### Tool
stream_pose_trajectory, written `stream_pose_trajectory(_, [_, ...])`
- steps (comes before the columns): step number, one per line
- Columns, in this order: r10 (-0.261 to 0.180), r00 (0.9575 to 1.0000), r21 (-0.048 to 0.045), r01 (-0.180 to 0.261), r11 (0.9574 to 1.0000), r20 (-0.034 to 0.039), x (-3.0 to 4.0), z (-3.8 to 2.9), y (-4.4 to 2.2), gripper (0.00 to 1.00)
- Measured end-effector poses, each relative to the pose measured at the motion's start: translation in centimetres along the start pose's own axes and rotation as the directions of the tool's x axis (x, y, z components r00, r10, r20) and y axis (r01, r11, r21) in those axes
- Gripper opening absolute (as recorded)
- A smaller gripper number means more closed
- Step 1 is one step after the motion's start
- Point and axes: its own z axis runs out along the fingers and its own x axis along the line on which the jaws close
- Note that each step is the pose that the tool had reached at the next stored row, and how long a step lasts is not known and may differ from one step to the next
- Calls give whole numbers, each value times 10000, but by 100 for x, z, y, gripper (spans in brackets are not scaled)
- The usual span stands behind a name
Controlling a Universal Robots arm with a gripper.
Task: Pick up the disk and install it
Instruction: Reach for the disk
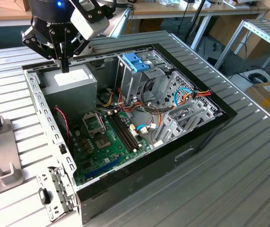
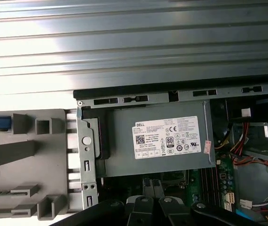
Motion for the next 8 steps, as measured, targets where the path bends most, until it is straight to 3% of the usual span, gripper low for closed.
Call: stream_pose_trajectory(8, [0,10000,0,0,10000,0,50,-2,-4,10])
